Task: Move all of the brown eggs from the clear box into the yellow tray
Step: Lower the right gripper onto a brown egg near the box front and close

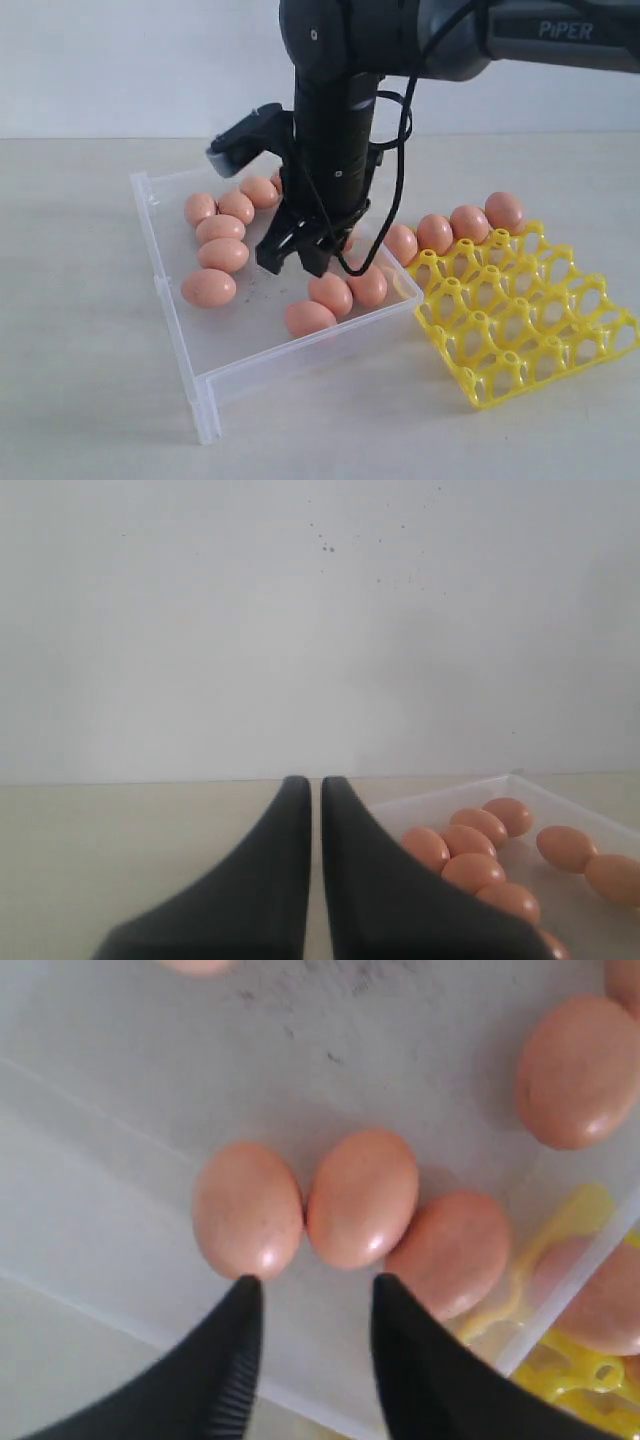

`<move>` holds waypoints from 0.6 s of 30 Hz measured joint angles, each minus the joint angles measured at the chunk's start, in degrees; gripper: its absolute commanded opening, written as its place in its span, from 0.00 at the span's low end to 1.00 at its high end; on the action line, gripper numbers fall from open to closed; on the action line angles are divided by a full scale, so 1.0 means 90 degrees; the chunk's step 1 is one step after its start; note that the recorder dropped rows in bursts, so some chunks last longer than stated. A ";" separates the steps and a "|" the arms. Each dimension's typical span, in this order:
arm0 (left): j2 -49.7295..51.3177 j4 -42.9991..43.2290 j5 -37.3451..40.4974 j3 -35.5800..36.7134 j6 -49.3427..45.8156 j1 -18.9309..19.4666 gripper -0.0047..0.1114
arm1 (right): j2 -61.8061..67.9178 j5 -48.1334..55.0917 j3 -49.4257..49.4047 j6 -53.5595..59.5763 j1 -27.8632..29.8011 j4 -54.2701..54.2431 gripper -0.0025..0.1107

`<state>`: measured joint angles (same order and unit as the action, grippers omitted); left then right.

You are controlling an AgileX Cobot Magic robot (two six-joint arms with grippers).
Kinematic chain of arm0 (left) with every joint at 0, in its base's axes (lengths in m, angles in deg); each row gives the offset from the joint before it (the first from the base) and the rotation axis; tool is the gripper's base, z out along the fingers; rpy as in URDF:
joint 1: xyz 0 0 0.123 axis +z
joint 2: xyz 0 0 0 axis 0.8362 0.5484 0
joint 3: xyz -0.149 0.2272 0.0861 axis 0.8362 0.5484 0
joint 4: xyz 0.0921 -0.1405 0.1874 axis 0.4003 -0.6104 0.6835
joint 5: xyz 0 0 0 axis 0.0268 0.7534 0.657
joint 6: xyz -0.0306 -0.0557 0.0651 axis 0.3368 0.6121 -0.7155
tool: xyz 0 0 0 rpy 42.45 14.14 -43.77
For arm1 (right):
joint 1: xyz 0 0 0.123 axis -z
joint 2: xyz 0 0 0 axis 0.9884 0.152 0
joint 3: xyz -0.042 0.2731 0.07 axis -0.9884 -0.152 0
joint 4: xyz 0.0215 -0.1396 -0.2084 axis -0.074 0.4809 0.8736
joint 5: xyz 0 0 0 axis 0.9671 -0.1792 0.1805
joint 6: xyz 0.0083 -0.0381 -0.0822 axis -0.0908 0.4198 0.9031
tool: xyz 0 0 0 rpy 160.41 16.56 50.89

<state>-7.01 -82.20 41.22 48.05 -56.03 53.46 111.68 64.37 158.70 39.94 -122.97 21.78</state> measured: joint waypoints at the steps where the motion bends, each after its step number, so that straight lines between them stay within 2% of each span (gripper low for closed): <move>1: 0.0000 0.0000 0.0000 0.0000 0.0000 0.0000 0.07 | 0.0042 0.0063 0.0000 -0.0038 0.0000 0.0090 0.58; 2: 0.0000 0.0000 0.0000 0.0000 0.0000 0.0000 0.07 | 0.0140 0.0104 0.0005 -0.0063 0.0000 0.0114 0.54; 3: 0.0000 0.0000 0.0000 0.0000 0.0000 0.0000 0.07 | 0.0188 0.0104 0.0015 -0.0063 0.0000 0.0114 0.46; 7: 0.0000 0.0000 0.0000 0.0000 0.0000 0.0000 0.07 | 0.0537 -0.0040 0.0039 -0.0075 0.0000 0.0362 0.36; 18: 0.0000 0.0000 0.0000 0.0000 0.0000 0.0000 0.07 | 0.0901 -0.1316 0.0065 -0.0035 0.0232 0.0269 0.36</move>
<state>-7.01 -82.20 41.22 48.05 -56.03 53.46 119.80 52.53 159.28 39.62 -120.88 24.20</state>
